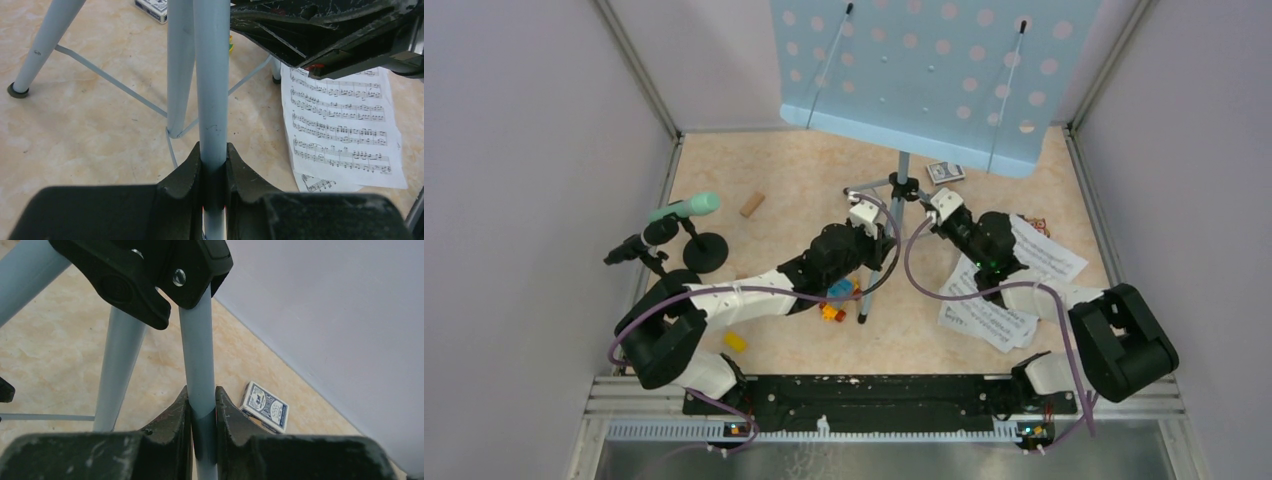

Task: Pack up the instrument practice props

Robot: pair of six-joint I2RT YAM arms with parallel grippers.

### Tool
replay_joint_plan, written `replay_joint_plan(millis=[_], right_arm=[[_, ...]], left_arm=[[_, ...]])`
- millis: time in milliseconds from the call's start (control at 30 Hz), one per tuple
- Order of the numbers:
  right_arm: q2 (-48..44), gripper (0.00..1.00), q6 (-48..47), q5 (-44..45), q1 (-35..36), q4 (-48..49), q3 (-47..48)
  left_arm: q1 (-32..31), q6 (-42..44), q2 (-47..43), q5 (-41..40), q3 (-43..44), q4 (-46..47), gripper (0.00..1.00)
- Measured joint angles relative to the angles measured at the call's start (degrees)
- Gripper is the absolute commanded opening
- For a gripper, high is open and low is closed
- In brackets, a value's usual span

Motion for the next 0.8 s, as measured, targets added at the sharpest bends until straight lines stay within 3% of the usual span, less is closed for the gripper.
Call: replay_joint_plan(millis=[400, 800], right_arm=[[6.97, 0.00, 4.61, 7.61, 4.52, 15.06, -0.48], [10.03, 0.00, 14.84, 6.73, 7.67, 27.63, -0.39]], left_arm=[[0.70, 2.80, -0.61, -3.41, 1.73, -2.82, 0.00], [1.18, 8.70, -0.83, -4.42, 6.05, -5.09, 0.00]])
